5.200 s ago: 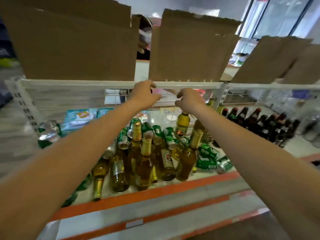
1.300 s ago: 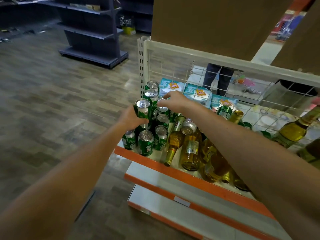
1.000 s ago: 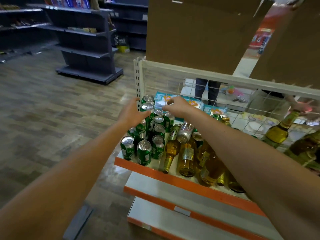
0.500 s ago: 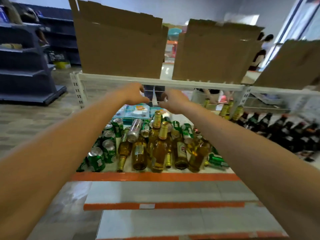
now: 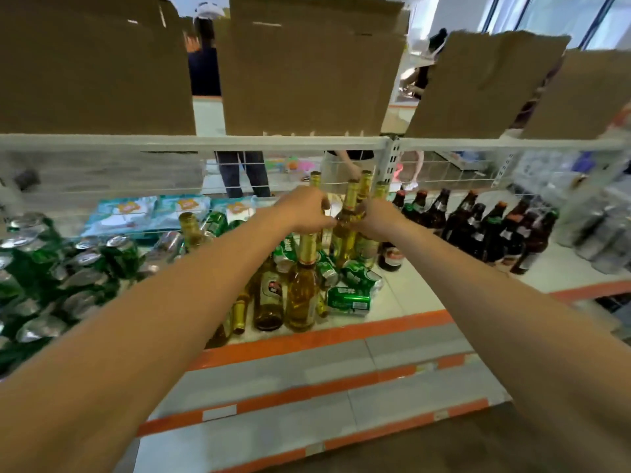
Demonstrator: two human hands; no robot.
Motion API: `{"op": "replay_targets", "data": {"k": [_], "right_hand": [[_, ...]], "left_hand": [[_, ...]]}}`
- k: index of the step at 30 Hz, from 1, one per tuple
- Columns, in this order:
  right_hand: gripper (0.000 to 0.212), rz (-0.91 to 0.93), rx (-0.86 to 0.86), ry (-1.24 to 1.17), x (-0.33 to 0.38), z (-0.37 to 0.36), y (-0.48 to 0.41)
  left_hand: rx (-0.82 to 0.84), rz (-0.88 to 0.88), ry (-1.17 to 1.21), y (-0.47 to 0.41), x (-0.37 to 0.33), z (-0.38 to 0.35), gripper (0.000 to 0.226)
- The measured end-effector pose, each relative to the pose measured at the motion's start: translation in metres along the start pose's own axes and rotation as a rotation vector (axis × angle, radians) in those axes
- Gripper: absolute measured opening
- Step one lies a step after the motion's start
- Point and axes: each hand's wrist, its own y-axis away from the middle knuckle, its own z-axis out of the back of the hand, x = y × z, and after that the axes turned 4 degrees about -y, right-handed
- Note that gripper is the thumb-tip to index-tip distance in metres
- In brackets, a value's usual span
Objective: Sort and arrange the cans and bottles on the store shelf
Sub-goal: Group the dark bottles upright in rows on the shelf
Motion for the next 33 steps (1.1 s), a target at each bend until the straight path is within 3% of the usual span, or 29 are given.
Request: {"op": "replay_targets", "data": {"k": [3,9,14,18,23,33], "right_hand": [[0.035,-0.016,0.085,0.014,-0.052,-0.009,-0.02],[0.034,-0.07,0.182,-0.024,-0.132,-0.046,-0.057],[0.04,-0.078,0.231,-0.065,-0.162,-0.097,-0.093],[0.041,-0.052,0.267,-0.105,-0.162,-0.141,-0.111],[0.041,-0.112,0.224,-0.077,-0.158,-0.176,-0.119],[0.081,-0.159,0.1,-0.184,-0.164,-0.161,-0.102]], "left_hand": [[0.031,0.0,0.02,-0.039,-0.035,-0.034,0.042],[0.252,0.144,-0.002,-0.1,-0.063,-0.109,0.035],[0.276,0.304,0.049,-0.116,-0.048,-0.177,0.033],[0.272,0.37,0.093,-0.123,-0.041,-0.209,0.014],[0.316,0.406,0.046,-0.125,-0.029,-0.221,0.009],[0.328,0.38,0.072,-0.131,-0.033,-0.196,0.019]]}}
